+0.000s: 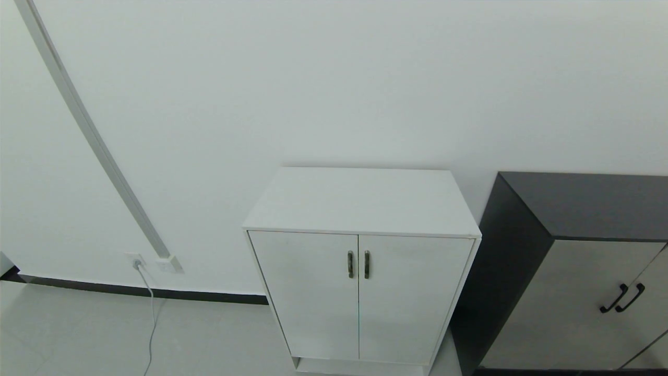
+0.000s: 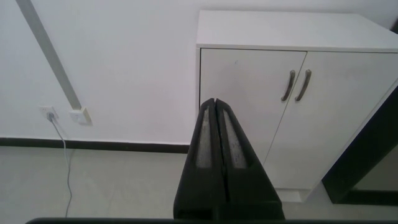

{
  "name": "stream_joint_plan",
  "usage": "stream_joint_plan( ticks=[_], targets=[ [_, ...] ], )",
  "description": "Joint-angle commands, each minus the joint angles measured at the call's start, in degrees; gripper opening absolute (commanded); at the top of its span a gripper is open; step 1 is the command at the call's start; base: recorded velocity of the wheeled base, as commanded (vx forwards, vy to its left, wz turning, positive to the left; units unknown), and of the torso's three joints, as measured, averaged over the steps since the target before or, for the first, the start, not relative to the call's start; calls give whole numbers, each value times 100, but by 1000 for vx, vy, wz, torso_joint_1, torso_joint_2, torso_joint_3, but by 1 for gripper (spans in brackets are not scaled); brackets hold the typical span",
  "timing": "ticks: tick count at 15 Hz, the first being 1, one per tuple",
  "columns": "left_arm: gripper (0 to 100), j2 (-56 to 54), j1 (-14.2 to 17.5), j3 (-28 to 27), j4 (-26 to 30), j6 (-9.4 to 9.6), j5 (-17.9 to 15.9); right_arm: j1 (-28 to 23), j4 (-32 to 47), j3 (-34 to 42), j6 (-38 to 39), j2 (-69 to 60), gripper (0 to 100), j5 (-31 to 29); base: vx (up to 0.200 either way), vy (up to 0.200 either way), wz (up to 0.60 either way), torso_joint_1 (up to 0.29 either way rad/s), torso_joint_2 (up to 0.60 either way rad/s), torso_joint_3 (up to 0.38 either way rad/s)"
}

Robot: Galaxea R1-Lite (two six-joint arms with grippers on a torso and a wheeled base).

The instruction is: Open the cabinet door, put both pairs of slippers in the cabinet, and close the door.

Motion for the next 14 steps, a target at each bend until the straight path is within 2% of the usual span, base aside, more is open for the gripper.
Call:
stream_joint_plan(
  ticks=[1,7,12,14],
  targets=[
    [0,6,0,1,-1,-4,2,-104,-1,2,47,-914,0,-29,0,0,0,0,0,0],
    [0,6,0,1,-1,4,-7,-376,-1,2,47,-1784,0,-73,0,0,0,0,0,0],
    [0,-2,0,1,-1,13,-7,-376,-45,2,592,-1793,0,-733,0,0,0,0,0,0],
    [0,-2,0,1,-1,13,-7,-376,-45,2,583,-1793,0,-741,0,0,0,0,0,0]
  ],
)
